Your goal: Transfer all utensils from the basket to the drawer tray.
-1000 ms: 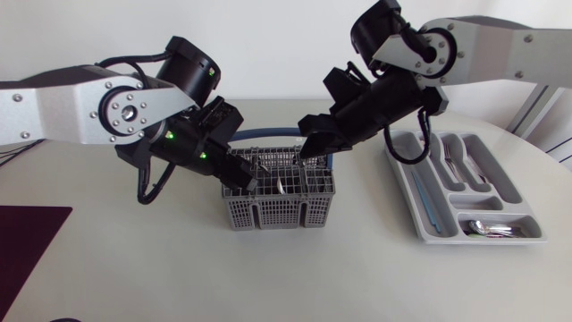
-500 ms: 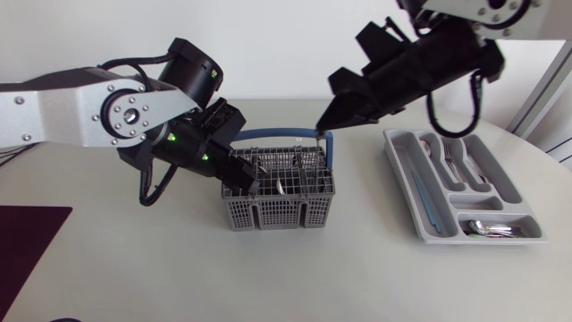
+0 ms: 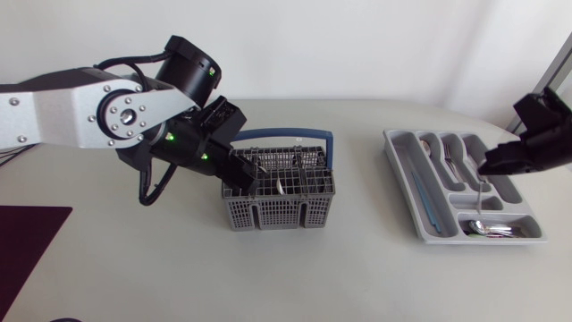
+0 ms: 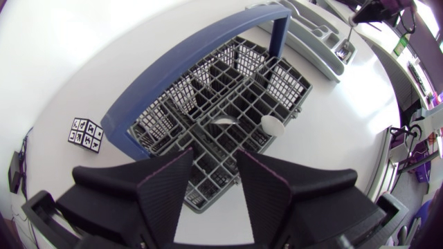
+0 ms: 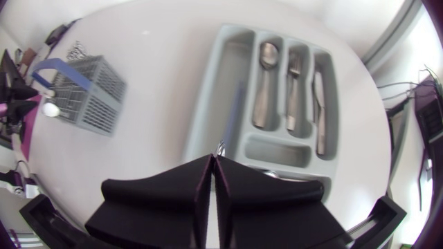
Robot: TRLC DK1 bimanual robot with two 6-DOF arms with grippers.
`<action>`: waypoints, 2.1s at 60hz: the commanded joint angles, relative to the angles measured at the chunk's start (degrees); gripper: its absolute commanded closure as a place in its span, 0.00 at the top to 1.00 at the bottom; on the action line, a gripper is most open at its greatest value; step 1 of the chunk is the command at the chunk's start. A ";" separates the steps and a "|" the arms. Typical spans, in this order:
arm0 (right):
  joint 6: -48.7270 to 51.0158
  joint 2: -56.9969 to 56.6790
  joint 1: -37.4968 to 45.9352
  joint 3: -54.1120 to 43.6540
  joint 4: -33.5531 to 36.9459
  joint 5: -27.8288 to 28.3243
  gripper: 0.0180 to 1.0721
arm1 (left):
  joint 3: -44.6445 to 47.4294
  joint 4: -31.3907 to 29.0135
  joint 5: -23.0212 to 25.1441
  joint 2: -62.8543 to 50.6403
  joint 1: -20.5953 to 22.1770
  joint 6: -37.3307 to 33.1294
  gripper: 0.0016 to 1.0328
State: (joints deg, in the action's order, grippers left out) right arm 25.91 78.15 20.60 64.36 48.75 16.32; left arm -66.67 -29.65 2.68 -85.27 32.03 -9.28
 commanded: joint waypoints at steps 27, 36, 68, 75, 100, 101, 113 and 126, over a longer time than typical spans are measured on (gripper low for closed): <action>10.48 6.49 4.89 -18.83 -29.68 -17.90 0.33 | 0.93 0.38 0.22 0.28 2.33 -0.48 0.45; 10.21 3.68 2.60 -19.53 -30.03 -20.27 0.62 | 1.46 0.38 0.22 0.81 2.07 -0.74 0.45; -11.85 -11.35 -38.97 -7.93 -13.51 -20.97 0.72 | 3.74 0.65 0.31 1.95 0.31 -1.88 0.45; -21.87 -8.10 -46.97 -4.15 -12.19 -19.74 0.72 | 4.80 0.91 0.31 2.57 -0.21 -2.24 0.45; -40.33 7.98 -58.83 7.10 -9.64 -11.39 0.71 | 6.29 1.17 1.01 3.27 -1.88 -3.03 0.45; -41.03 8.86 -58.83 7.62 -9.46 -11.39 0.71 | 6.38 1.17 1.01 3.27 -1.97 -3.03 0.45; -44.72 13.34 -59.54 10.53 -10.96 -11.22 0.53 | 6.82 1.17 1.10 3.62 -2.94 -3.55 0.45; -47.01 17.56 -61.91 13.60 -11.05 -11.22 0.48 | 7.17 1.17 1.45 3.71 -3.82 -4.08 0.45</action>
State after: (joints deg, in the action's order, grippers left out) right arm -18.28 93.82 -40.49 76.27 37.89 4.80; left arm -61.19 -28.40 3.18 -82.61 28.86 -12.10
